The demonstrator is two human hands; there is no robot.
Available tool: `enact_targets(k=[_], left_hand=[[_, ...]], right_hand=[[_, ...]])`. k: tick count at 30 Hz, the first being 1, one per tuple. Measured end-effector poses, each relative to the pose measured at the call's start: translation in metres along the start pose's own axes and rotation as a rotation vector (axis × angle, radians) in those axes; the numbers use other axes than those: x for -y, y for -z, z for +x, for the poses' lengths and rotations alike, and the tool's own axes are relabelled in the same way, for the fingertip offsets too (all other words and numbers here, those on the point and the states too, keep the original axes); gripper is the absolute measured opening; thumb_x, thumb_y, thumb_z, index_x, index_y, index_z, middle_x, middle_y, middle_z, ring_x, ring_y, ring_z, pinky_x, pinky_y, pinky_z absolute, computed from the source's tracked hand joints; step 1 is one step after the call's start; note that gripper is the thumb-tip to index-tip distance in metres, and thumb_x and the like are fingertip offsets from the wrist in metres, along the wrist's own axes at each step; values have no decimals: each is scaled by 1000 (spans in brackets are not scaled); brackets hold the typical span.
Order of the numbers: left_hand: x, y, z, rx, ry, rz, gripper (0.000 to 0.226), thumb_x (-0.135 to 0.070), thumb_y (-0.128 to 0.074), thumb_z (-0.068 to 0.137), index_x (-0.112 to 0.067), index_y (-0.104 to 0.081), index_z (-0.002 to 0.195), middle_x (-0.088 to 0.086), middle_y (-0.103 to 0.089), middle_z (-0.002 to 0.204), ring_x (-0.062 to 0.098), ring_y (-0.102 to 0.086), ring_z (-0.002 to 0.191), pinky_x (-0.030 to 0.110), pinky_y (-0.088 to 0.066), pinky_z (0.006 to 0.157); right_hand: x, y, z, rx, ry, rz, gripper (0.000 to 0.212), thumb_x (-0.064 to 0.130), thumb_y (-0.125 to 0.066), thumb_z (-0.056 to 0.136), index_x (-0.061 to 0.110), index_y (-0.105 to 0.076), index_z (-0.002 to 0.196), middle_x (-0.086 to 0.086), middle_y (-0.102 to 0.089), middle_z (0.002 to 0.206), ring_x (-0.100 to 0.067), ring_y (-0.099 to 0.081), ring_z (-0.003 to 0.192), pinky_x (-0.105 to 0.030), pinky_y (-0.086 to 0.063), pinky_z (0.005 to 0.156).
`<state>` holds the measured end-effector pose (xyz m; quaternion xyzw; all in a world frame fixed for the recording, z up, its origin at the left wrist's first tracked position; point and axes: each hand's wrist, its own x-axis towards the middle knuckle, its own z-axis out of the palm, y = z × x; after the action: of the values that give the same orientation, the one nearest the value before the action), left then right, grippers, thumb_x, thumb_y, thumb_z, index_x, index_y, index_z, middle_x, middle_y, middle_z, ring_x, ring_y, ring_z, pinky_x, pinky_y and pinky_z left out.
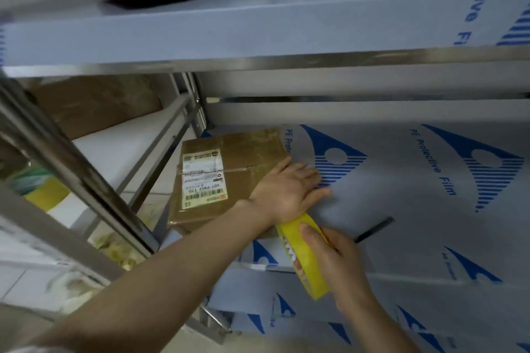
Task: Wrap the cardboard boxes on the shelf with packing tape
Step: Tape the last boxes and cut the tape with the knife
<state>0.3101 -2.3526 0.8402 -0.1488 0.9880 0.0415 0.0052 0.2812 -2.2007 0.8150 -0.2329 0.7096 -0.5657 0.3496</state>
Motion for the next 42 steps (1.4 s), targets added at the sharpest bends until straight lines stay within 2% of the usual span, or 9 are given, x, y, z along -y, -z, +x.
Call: enact_targets(k=[4, 11, 15, 20, 24, 28, 31, 34, 42], left_hand=[[-5, 6, 6, 80, 151, -22, 71, -57, -16, 98, -16, 3, 153, 6, 6, 160, 16, 12, 146, 31, 10, 117], [24, -5, -59, 30, 146, 48, 71, -59, -3, 94, -18, 7, 152, 0, 12, 159, 12, 9, 147, 27, 6, 119], [23, -6, -66, 38, 206, 140, 77, -61, -4, 89, -18, 6, 152, 1, 8, 160, 13, 3, 147, 25, -1, 119], [12, 15, -62, 41, 255, 93, 62, -49, -21, 100, -22, -4, 153, -2, -2, 161, 15, -9, 147, 26, -12, 116], [2, 68, -58, 34, 265, -81, 57, -52, -24, 98, -30, -21, 150, -3, -29, 155, 20, -34, 138, 34, -30, 109], [7, 121, -53, 55, 243, -359, 48, -39, -37, 101, -10, -46, 139, 8, -50, 141, 15, -46, 125, 20, -33, 98], [18, 131, -47, 65, 372, -372, 36, -20, -39, 102, 2, -54, 125, 12, -55, 131, 23, -52, 116, 25, -38, 93], [28, 123, -37, 58, 418, -363, 35, -23, -38, 102, -1, -56, 122, 18, -56, 129, 30, -54, 115, 31, -41, 93], [49, 123, -26, -2, 454, -353, 42, -44, -36, 100, -19, -59, 126, 2, -55, 132, 22, -51, 119, 24, -35, 93]], right_hand=[[-2, 1, 2, 17, -10, 11, 37, 22, -58, 93, 9, -52, 60, 7, -57, 42, 1, -54, 39, -17, -40, 44], [-1, 9, 1, 31, -5, -21, 38, 26, -58, 93, 9, -49, 61, 11, -52, 37, 4, -50, 35, -11, -36, 39], [3, 5, -1, 84, -64, -10, 33, 39, -54, 94, 9, -63, 82, 11, -61, 49, 4, -58, 43, -17, -46, 50], [17, 21, -14, 138, -90, 57, 37, 40, -58, 90, 4, -66, 89, 8, -65, 54, 1, -61, 44, -12, -45, 43], [55, 43, -33, 264, 87, 161, 24, 36, -71, 74, 12, -69, 77, 1, -68, 64, -13, -64, 61, -20, -48, 52], [104, 51, -42, 444, 291, 214, 25, 28, -62, 68, 19, -73, 88, 1, -72, 79, -12, -66, 71, -23, -50, 56], [127, 44, -28, 358, 302, 258, 18, 34, -66, 68, 25, -77, 80, 0, -74, 80, -14, -69, 74, -31, -55, 66], [131, 31, -17, 278, 303, 227, 21, 37, -66, 86, 18, -74, 85, -10, -74, 84, -25, -69, 79, -48, -55, 83], [134, 23, -27, 162, 307, 188, 29, 34, -65, 87, 8, -69, 74, -11, -69, 62, -20, -65, 55, -36, -56, 64]])
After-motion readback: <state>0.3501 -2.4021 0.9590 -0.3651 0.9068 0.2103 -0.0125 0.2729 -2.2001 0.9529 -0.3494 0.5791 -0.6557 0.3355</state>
